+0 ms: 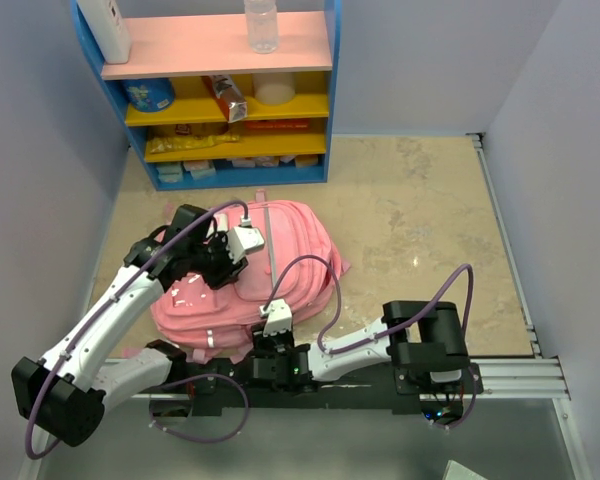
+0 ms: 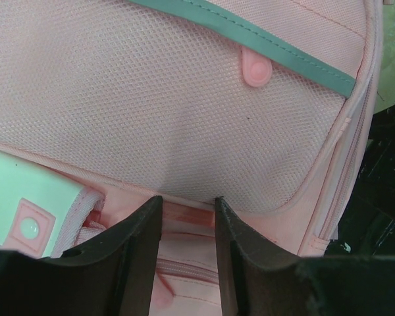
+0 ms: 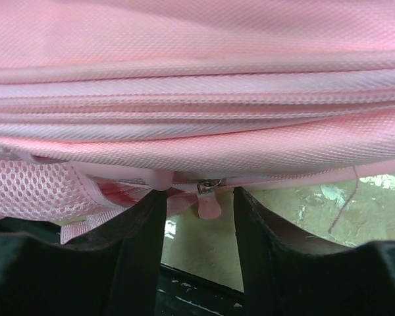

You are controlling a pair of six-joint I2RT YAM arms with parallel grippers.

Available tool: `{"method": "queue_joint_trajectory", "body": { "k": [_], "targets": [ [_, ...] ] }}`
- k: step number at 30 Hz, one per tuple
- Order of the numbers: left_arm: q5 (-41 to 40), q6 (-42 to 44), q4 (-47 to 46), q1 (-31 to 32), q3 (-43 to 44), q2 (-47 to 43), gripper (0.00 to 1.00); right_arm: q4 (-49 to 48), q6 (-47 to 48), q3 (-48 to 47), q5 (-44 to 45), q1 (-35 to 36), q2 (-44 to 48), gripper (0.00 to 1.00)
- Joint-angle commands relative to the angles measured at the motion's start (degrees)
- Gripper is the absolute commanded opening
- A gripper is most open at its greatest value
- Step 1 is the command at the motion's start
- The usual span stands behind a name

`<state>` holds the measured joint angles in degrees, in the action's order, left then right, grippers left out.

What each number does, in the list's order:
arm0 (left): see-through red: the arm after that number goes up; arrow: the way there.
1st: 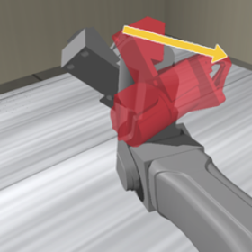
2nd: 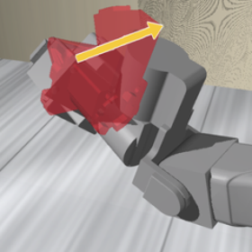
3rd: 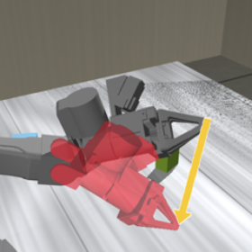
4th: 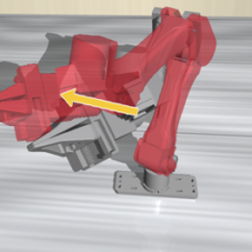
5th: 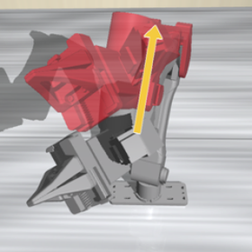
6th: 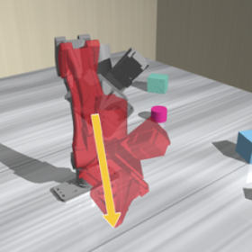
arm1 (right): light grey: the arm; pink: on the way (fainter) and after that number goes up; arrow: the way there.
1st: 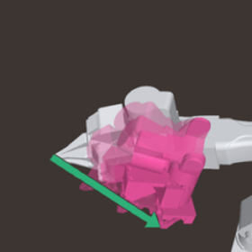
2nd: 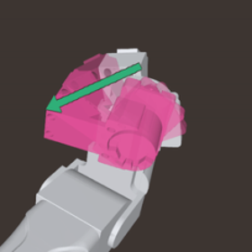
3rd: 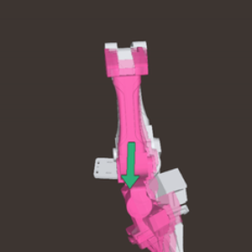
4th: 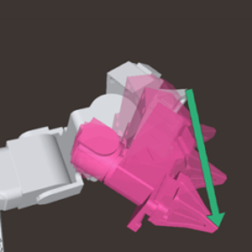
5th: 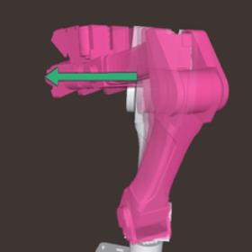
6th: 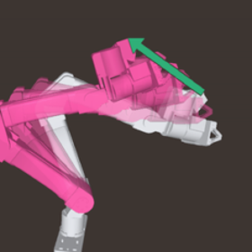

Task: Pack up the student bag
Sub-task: Zip the student bag at the center of the board.

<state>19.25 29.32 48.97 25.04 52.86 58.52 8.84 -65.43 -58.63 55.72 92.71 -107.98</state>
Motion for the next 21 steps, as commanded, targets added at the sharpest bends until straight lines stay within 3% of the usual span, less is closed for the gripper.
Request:
{"method": "queue_joint_trajectory", "body": {
  "k": [1,11,21],
  "targets": [
    [-1.0,-0.8,-3.9,0.0,-0.8,1.7,0.42,-2.7,7.3,2.2,-2.3,0.0,-0.2,0.46],
    [-2.1,-0.4,-4.8,0.1,-1.6,1.7,0.41,-8.6,12.0,8.1,-3.9,0.7,4.4,0.50],
    [-1.5,0.3,-3.4,0.0,-1.3,0.6,0.41,-8.4,12.1,4.1,-1.1,0.3,1.1,0.47]
  ]
}}
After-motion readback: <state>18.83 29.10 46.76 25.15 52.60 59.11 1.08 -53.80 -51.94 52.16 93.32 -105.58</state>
